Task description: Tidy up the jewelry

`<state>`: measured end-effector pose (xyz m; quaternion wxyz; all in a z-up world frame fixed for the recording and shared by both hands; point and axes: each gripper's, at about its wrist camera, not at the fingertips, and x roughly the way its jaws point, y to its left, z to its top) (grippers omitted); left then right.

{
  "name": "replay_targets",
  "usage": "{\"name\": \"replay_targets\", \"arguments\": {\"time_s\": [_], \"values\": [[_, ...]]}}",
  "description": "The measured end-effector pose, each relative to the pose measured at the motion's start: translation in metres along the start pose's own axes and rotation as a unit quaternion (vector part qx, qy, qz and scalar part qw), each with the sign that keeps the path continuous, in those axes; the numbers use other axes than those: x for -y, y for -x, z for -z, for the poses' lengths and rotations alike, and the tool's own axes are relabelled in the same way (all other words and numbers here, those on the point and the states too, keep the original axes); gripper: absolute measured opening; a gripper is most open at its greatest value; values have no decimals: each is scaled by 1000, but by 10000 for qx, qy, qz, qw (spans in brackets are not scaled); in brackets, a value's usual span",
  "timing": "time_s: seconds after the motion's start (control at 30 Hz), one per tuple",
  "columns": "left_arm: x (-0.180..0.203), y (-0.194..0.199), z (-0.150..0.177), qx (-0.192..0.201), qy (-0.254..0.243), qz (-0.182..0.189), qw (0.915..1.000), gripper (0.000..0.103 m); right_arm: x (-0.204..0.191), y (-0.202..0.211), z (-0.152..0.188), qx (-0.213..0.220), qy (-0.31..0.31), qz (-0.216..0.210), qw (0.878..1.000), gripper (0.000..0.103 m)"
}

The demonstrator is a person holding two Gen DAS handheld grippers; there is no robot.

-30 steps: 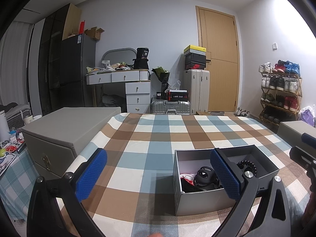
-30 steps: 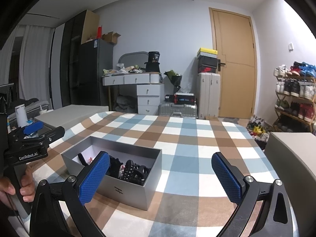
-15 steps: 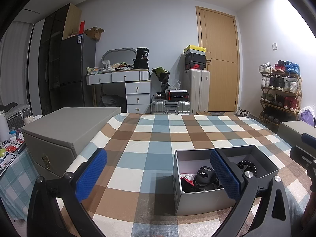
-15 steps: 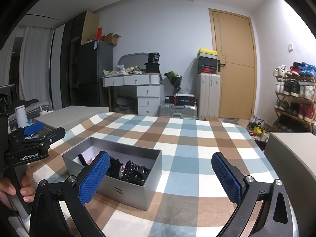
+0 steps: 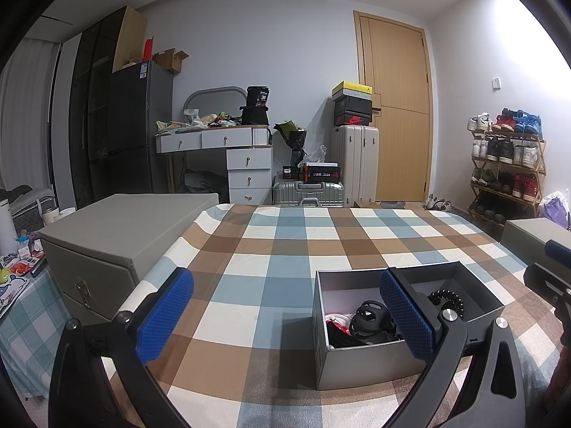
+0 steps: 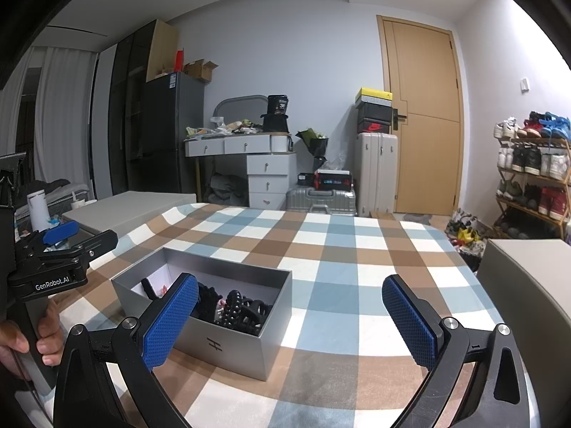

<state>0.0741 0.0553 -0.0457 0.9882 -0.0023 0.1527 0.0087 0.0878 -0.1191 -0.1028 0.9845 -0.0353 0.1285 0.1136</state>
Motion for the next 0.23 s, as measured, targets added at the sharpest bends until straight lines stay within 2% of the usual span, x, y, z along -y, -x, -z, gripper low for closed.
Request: {"name": "replay_targets", "arguments": {"time_s": [0.23], "values": [[0,0,0,-2,1,-7,10000,102,0,0,0,0,0,-2,10000,103]]}}
